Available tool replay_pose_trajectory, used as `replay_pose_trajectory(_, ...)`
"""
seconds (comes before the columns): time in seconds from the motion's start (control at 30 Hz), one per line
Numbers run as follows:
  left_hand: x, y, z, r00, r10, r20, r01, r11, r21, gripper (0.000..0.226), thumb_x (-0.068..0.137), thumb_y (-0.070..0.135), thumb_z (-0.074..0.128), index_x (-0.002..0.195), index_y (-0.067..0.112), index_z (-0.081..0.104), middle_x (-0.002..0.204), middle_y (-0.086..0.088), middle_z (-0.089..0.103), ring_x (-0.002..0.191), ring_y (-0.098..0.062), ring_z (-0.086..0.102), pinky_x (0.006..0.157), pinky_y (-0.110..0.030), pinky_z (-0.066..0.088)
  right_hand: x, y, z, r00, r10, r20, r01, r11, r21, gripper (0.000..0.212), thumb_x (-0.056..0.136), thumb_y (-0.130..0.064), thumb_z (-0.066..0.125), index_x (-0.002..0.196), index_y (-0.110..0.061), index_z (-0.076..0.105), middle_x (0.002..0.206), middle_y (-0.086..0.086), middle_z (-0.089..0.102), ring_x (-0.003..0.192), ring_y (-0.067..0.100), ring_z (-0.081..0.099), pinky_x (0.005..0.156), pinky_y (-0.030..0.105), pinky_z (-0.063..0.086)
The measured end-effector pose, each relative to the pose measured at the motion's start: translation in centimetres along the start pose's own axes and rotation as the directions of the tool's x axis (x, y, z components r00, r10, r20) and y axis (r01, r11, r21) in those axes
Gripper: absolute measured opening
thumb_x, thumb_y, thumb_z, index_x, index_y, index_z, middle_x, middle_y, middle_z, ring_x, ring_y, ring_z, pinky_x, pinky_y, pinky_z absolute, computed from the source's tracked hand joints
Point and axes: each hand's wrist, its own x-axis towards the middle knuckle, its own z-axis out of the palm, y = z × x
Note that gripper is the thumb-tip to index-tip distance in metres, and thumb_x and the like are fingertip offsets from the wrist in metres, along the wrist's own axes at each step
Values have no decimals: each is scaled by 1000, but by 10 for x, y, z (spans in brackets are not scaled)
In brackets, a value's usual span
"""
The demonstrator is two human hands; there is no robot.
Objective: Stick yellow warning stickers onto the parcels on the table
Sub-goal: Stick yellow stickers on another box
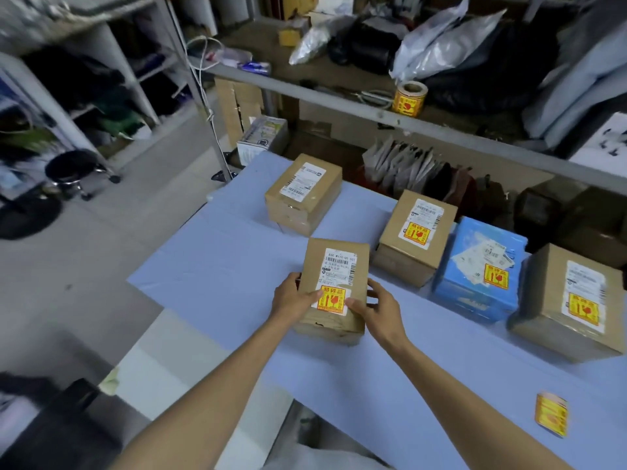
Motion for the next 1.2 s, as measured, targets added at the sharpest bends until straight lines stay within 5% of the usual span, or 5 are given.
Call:
replay_pose_trajectory(0.13, 26, 27, -17, 995, 83, 56, -85, 996, 28, 59, 80, 16, 73, 134, 16, 49, 128, -3, 62, 113, -19, 59, 91, -26, 46, 30, -19, 7, 998, -39, -56, 38, 999, -28, 45, 86, -17, 67, 129, -15, 54, 117, 2, 66, 90, 8, 65, 69, 14, 51)
replay_pose_trajectory(0.3, 63, 68, -23, 982, 146, 120, -153, 987, 48, 62, 83, 10, 69, 139, 17, 44, 134, -3, 57, 121, -20, 54, 96, -27, 43, 75, -45, 3, 998, 9, -55, -14, 995, -100, 50, 83, -18, 70, 126, -15, 46, 124, 2, 62, 107, 22, 61, 92, 41, 53)
replay_pose_trajectory(0.5, 116, 114, -20, 971, 187, 151, -202, 975, 88, 60, 84, 9, 69, 138, 14, 44, 134, -5, 57, 122, -23, 53, 103, -35, 43, 139, -67, -10, 994, 56, -91, -65, 992, -104, 48, 82, -16, 71, 120, -16, 42, 126, 4, 60, 111, 22, 60, 94, 46, 52)
replay_pose_trajectory(0.8, 178, 145, 1, 965, 154, 213, -196, 961, 195, 54, 91, 3, 58, 140, 14, 40, 133, -8, 56, 115, -22, 52, 84, -26, 40, 198, -86, -13, 962, 184, -204, -235, 935, -264, 61, 85, -19, 71, 131, -1, 37, 128, 13, 59, 115, 30, 57, 94, 37, 46)
replay_pose_trajectory(1.2, 203, 135, 20, 966, 149, 211, -193, 959, 206, 61, 88, 5, 63, 142, 17, 36, 135, -6, 56, 124, -24, 51, 98, -35, 42, 216, -75, -2, 936, 238, -260, -310, 908, -283, 78, 86, -11, 68, 142, 7, 18, 133, 21, 51, 120, 33, 53, 98, 37, 46)
